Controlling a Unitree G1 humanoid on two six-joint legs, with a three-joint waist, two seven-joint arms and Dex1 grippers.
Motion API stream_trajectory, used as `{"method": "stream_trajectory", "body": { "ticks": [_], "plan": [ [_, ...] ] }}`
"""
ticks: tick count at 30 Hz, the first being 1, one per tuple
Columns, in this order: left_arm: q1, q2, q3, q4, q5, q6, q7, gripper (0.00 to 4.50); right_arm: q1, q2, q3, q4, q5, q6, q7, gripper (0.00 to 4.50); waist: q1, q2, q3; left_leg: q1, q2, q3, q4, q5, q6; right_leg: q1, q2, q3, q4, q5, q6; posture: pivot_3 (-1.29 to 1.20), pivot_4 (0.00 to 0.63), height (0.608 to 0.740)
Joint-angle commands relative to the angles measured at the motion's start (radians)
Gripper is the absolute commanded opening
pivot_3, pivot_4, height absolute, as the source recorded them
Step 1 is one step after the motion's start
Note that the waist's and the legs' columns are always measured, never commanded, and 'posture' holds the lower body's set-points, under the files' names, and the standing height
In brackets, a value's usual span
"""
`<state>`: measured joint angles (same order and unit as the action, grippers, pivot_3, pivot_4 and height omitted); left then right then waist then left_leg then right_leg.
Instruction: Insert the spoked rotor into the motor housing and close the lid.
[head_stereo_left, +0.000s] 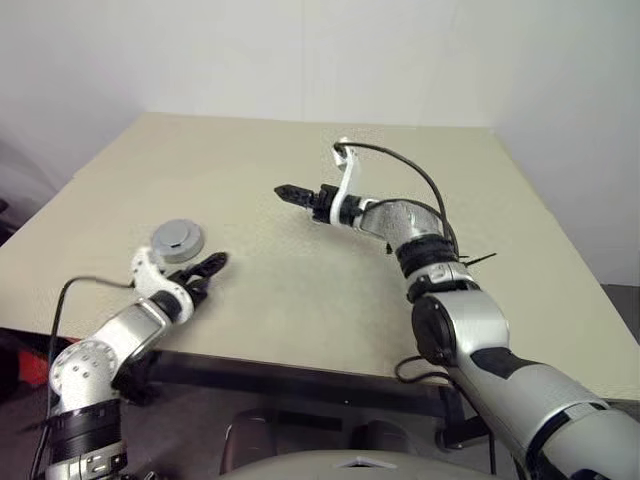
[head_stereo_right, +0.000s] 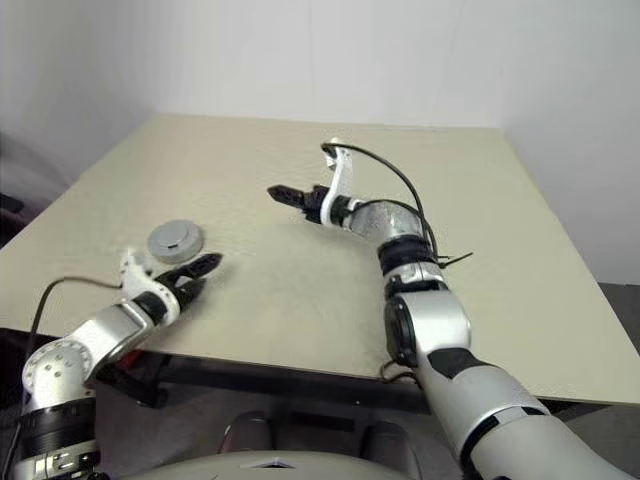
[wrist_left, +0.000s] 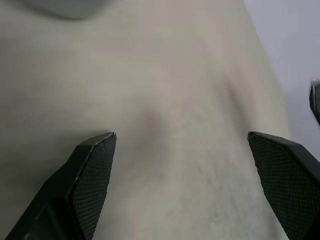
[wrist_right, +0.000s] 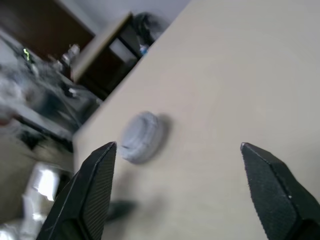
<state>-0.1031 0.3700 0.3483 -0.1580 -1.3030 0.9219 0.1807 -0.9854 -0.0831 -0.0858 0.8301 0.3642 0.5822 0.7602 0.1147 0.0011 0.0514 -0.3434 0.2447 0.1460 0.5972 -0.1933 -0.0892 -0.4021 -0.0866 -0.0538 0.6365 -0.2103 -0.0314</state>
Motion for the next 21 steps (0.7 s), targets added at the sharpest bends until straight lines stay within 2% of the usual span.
{"method": "stream_trajectory", "body": {
  "ticks": [1,5,8,14,18,21],
  "plan": [
    [-0.038,0.086,-0.085,-0.099,0.173,-0.066,-0.165,4.47,0.083,-0.124,0.145,-0.108,-0.104,-0.185,0.262,4.5,0.001,-0.001,0.0,0.0,0.0,0.0,0.0,0.0,0.0,0.0,0.0,0.0,0.0,0.0,0.0,0.0,0.0,0.74],
    [-0.047,0.17,-0.167,-0.112,0.332,-0.132,-0.329,4.47,0.173,-0.287,0.227,-0.167,-0.133,-0.298,0.543,4.5,0.003,0.0,0.0,-0.003,0.0,0.0,0.0,0.0,0.0,0.0,0.0,0.0,0.0,0.0,-0.001,0.0,0.0,0.74],
    [-0.048,0.213,-0.204,-0.117,0.431,-0.171,-0.41,4.47,0.207,-0.359,0.223,-0.198,-0.118,-0.331,0.65,4.5,-0.012,0.0,0.0,-0.005,0.0,0.0,0.0,0.0,0.001,-0.002,0.0,0.001,0.0,0.0,-0.003,0.0,0.0,0.74],
    [-0.045,0.215,-0.238,-0.117,0.576,-0.271,-0.51,4.47,0.254,-0.409,0.199,-0.206,-0.133,-0.431,0.674,4.5,-0.021,0.0,0.0,-0.004,0.0,0.0,0.001,-0.003,0.005,-0.002,0.0,0.001,0.003,-0.001,-0.005,0.0,0.0,0.74],
    [-0.074,0.191,-0.249,-0.084,0.604,-0.28,-0.57,4.47,0.263,-0.419,0.202,-0.216,-0.124,-0.39,0.699,4.5,-0.02,0.0,0.0,-0.004,-0.001,0.001,0.002,-0.003,0.006,-0.002,0.0,0.001,0.003,0.0,-0.005,0.0,0.0,0.74],
    [-0.094,0.162,-0.244,-0.064,0.622,-0.284,-0.584,4.47,0.253,-0.408,0.192,-0.194,-0.13,-0.387,0.667,4.5,-0.02,0.0,0.0,-0.004,-0.001,0.001,0.002,-0.002,0.006,-0.001,0.0,0.001,0.003,0.0,-0.006,0.0,0.0,0.74]
  ]
}}
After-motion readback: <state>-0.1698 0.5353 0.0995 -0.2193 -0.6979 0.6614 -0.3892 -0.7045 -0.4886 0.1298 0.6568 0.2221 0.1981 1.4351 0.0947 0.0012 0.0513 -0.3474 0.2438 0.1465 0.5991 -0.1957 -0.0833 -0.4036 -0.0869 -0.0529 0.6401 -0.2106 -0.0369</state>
